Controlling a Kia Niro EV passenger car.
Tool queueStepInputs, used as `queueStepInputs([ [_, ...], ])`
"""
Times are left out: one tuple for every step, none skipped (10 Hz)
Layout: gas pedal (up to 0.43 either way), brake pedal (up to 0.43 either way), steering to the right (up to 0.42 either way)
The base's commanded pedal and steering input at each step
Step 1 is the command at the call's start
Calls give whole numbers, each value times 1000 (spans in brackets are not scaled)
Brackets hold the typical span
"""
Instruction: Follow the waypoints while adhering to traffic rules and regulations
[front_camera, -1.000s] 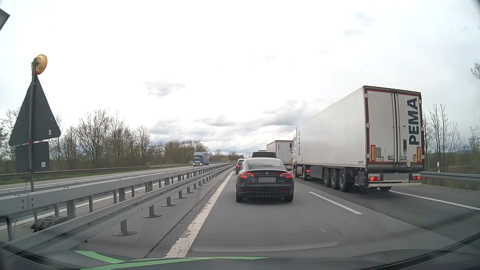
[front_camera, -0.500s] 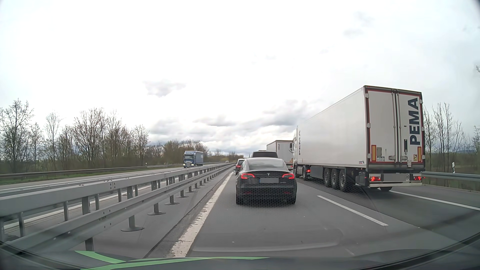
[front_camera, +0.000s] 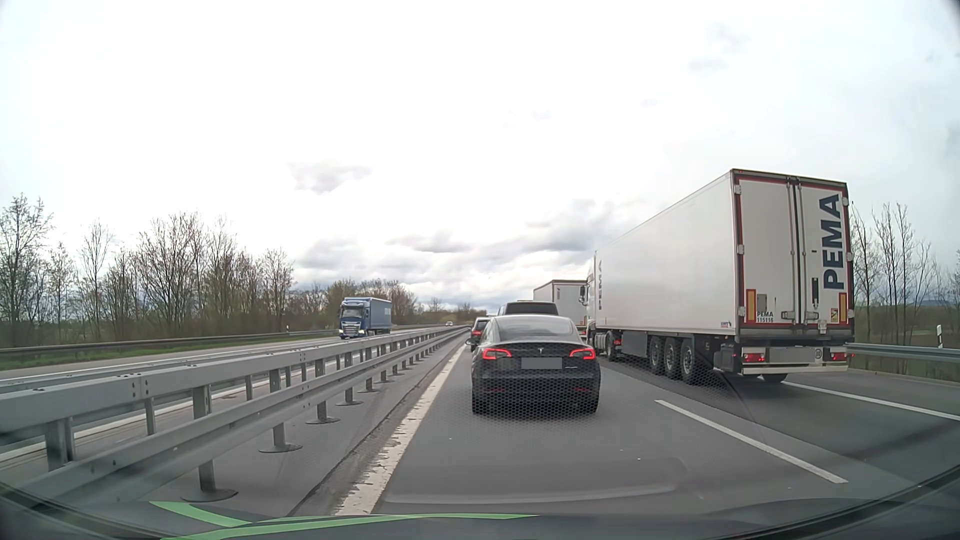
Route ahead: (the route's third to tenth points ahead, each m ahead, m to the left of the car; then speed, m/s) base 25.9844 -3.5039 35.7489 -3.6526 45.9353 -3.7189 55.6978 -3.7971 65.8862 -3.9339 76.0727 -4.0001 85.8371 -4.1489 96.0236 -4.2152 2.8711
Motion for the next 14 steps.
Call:
queueStepInputs([
  [0,134,0],
  [0,140,0],
  [0,146,0],
  [0,140,0],
  [0,140,0],
  [0,140,0],
  [0,146,0],
  [0,152,0],
  [0,152,0],
  [0,152,0],
  [0,152,0],
  [0,159,0],
  [0,159,0],
  [0,152,0],
])
